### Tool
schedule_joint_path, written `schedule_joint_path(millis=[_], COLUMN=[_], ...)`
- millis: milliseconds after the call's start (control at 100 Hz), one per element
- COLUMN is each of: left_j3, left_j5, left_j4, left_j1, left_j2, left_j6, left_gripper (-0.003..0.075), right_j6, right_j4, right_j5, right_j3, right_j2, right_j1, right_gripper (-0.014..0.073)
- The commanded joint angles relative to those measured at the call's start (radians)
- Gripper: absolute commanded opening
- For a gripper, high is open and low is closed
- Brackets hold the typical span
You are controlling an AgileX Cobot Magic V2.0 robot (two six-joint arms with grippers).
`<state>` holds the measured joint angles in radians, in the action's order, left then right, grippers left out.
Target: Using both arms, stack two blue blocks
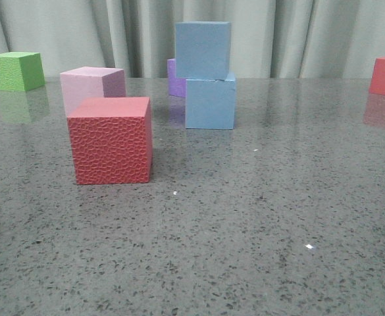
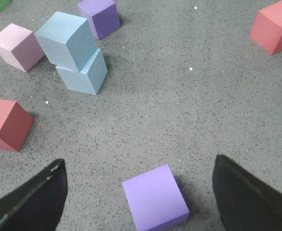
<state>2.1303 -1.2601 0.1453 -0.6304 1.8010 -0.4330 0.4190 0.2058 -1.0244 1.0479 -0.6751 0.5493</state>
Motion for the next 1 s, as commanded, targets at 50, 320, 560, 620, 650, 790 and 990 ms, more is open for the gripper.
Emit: schedule_joint_path(millis=[50, 320, 560, 620, 650, 790, 990], left_j3=[-0.091, -0.402, -0.703, -0.782, -0.817, -0.994, -1.233], left_j5=[0.014, 0.206, 0.366, 0.406, 0.423, 0.533, 0.662], left_j4=[0.037, 0.048, 0.048, 0.048, 0.048, 0.048, 0.048], left_j1=[-0.009, -0.009, -0.009, -0.009, -0.009, -0.009, -0.009], left_j2=[-0.142, -0.379, -0.605, -0.66, -0.693, -0.837, -1.045], left_j6=[0.002, 0.002, -0.001, -0.001, -0.001, -0.001, -0.001], left_gripper=[0.0491, 0.038, 0.0228, 0.0183, 0.0162, 0.007, -0.0019], right_j6=[-0.008, -0.008, -0.008, -0.008, -0.008, -0.008, -0.008], right_j4=[0.054, 0.148, 0.186, 0.194, 0.197, 0.201, 0.206], right_j5=[0.128, 0.14, 0.125, 0.117, 0.112, 0.072, 0.074], right_j3=[-0.04, -0.168, -0.246, -0.263, -0.271, -0.302, -0.33], right_j2=[0.081, 0.292, 0.45, 0.474, 0.488, 0.519, 0.538], right_j1=[0.0, 0.0, 0.0, 0.0, 0.0, 0.0, 0.0], right_gripper=[0.0611, 0.0611, 0.0597, 0.0541, 0.0503, 0.0202, -0.0066])
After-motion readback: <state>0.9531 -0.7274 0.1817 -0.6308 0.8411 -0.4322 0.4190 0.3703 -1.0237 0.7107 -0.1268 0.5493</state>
